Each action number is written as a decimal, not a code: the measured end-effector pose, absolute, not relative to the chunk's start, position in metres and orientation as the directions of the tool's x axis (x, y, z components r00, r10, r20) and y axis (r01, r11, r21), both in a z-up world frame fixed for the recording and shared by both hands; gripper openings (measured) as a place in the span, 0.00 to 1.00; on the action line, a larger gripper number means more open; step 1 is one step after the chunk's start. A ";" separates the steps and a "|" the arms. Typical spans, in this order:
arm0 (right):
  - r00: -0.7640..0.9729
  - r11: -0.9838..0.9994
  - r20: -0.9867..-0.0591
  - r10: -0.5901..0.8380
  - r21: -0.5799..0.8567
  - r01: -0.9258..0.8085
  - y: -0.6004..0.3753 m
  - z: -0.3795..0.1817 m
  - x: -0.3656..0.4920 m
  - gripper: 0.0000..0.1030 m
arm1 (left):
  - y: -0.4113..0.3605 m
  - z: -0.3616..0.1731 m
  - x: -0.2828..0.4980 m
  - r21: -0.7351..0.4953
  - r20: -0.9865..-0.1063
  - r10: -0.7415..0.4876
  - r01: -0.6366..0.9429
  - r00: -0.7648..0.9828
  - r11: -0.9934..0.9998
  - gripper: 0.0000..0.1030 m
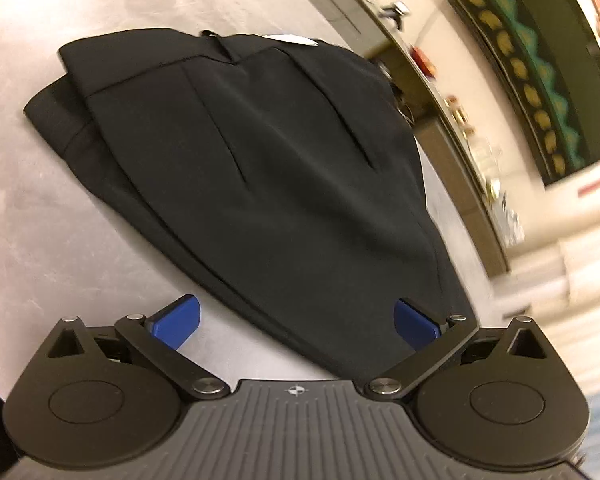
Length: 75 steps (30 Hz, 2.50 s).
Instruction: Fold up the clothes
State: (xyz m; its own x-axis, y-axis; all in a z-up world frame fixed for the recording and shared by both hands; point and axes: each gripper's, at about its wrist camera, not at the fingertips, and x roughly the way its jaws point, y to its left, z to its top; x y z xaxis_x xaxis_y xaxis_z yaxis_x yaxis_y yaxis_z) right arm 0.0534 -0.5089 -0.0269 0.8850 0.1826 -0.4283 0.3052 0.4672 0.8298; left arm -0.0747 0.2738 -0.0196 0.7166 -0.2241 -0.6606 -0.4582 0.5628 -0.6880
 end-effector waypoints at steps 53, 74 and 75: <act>0.825 0.907 -0.561 -0.073 0.306 0.288 -0.496 0.078 0.110 0.06 | 0.302 0.127 0.172 -0.487 -0.642 0.048 -0.455 0.765 0.746 0.01; 0.631 0.991 -0.765 -0.130 -0.099 0.085 -0.469 -0.046 0.183 0.33 | 0.279 -0.022 0.140 -0.362 -0.758 -0.002 -0.418 0.652 0.833 0.37; 0.636 0.988 -0.756 -0.152 -0.113 0.102 -0.473 -0.045 0.185 0.33 | 0.283 -0.024 0.139 -0.354 -0.756 0.014 -0.427 0.654 0.832 0.39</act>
State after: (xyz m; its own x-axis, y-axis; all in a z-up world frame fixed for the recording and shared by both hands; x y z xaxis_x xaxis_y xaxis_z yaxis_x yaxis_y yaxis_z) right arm 0.1849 -0.4727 -0.0455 0.6362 -0.1522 -0.7563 0.1016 0.9883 -0.1134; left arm 0.1387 0.2833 -0.0240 0.6543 0.0141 -0.7561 -0.4274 0.8317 -0.3543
